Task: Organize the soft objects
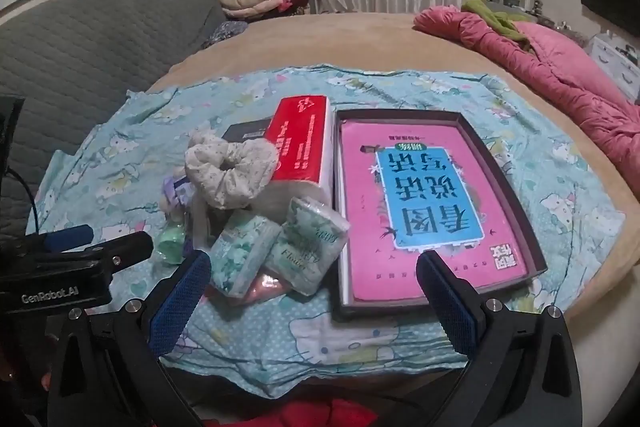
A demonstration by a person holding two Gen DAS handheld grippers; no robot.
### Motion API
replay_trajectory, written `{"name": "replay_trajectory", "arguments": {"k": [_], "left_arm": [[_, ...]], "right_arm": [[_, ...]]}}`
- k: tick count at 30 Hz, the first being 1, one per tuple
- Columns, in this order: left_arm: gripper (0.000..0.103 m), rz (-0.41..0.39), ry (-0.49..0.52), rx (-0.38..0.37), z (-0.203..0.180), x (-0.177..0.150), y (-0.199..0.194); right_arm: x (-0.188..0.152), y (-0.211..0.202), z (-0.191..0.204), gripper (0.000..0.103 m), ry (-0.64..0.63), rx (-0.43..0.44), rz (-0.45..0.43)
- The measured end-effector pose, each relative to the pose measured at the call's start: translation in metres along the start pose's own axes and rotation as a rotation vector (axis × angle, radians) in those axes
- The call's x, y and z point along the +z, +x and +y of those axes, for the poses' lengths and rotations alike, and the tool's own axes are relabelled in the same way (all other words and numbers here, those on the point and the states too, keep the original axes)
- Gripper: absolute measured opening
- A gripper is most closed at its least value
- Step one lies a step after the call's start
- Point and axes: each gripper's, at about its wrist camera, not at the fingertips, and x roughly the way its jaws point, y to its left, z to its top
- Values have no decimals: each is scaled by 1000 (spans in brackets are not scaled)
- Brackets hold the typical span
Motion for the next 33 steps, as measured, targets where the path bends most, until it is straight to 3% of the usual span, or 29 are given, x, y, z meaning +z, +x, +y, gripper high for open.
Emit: {"name": "replay_trajectory", "arguments": {"k": [8, 33], "left_arm": [[101, 2, 4, 0, -1, 0, 1], [101, 8, 2, -1, 2, -1, 3]], "right_arm": [[-13, -14, 20, 103, -8, -3, -2], [-14, -11, 23, 103, -23, -7, 0]]}}
